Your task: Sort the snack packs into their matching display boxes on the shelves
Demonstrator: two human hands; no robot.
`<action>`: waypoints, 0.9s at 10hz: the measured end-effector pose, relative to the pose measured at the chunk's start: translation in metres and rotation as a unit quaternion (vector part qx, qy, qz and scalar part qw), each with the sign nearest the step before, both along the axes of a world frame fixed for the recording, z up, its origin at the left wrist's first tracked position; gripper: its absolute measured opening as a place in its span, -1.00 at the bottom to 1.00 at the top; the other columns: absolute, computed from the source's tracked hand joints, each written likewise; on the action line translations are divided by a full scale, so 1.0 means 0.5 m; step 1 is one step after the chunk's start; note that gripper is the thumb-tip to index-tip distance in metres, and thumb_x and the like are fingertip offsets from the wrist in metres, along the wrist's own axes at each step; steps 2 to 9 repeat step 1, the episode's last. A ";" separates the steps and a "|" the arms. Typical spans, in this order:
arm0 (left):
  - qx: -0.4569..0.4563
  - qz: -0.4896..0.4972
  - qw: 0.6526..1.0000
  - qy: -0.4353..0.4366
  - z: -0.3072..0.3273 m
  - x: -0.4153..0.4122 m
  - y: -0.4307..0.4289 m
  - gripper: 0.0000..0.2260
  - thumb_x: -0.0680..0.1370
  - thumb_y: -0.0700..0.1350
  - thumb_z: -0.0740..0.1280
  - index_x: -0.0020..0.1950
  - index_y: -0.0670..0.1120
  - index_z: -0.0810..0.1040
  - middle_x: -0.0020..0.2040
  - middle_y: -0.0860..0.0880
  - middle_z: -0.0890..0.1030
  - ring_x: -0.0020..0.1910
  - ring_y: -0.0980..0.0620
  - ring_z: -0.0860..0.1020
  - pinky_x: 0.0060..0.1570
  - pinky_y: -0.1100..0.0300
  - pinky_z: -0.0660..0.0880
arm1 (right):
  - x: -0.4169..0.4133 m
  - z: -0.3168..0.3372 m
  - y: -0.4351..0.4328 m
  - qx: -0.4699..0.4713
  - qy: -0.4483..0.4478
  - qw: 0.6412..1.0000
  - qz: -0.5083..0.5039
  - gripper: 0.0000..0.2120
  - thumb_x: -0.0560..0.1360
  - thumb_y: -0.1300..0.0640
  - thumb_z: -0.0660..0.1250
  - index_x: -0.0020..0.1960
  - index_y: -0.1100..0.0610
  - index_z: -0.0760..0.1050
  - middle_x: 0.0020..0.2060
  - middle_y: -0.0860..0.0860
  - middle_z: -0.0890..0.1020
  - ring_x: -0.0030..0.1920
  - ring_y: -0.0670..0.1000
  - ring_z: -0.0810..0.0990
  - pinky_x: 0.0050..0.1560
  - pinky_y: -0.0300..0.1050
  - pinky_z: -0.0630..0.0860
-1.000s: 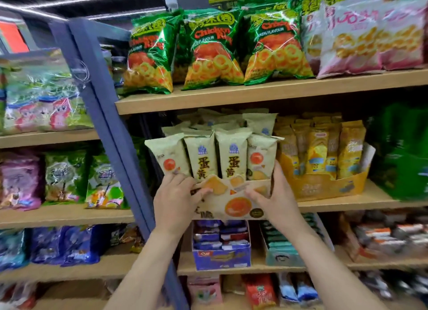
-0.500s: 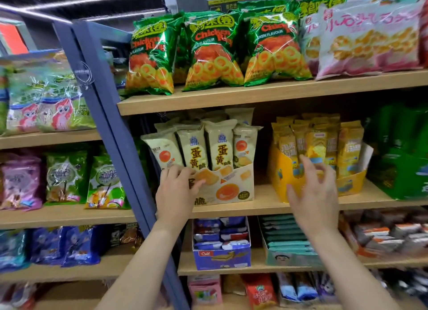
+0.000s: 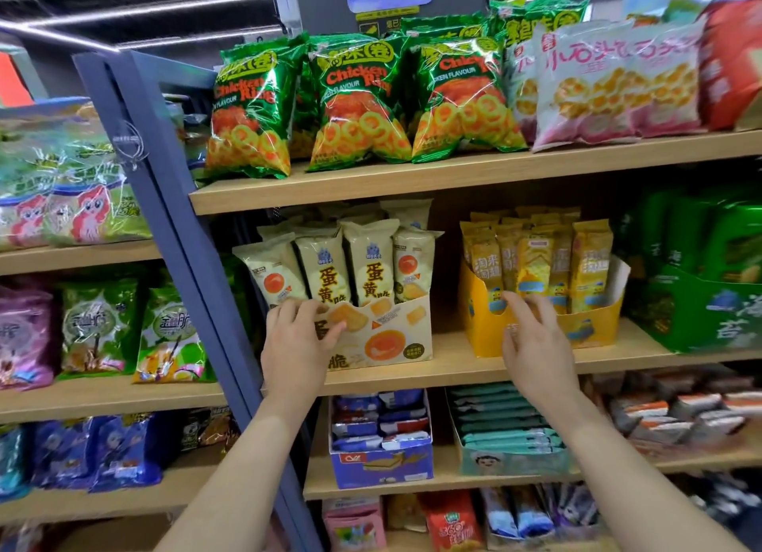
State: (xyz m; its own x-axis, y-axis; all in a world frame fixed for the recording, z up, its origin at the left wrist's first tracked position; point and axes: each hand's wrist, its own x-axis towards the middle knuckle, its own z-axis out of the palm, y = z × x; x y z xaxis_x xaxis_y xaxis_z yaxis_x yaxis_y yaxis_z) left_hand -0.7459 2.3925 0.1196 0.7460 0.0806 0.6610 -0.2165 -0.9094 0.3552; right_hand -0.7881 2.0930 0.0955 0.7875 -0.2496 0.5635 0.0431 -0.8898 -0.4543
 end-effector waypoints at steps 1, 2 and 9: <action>-0.047 -0.026 0.998 -0.041 -0.009 -0.016 -0.006 -0.57 0.45 0.02 0.50 0.25 -0.09 0.54 0.17 -0.04 0.53 0.21 -0.02 0.41 0.04 0.19 0.38 | -0.031 -0.004 -0.003 0.010 -0.035 0.999 0.034 -0.40 0.54 0.29 0.32 0.50 -0.03 0.26 0.45 0.03 0.27 -0.03 0.00 0.55 -0.17 -0.23 0.44; -0.047 -0.026 0.998 -0.041 -0.009 -0.016 -0.006 -0.57 0.45 0.02 0.50 0.25 -0.09 0.54 0.17 -0.04 0.53 0.21 -0.02 0.41 0.04 0.19 0.38 | -0.031 -0.004 -0.003 0.010 -0.035 0.999 0.034 -0.40 0.54 0.29 0.32 0.50 -0.03 0.26 0.45 0.03 0.27 -0.03 0.00 0.55 -0.17 -0.23 0.44; -0.047 -0.026 0.998 -0.041 -0.009 -0.016 -0.006 -0.57 0.45 0.02 0.50 0.25 -0.09 0.54 0.17 -0.04 0.53 0.21 -0.02 0.41 0.04 0.19 0.38 | -0.031 -0.004 -0.003 0.010 -0.035 0.999 0.034 -0.40 0.54 0.29 0.32 0.50 -0.03 0.26 0.45 0.03 0.27 -0.03 0.00 0.55 -0.17 -0.23 0.44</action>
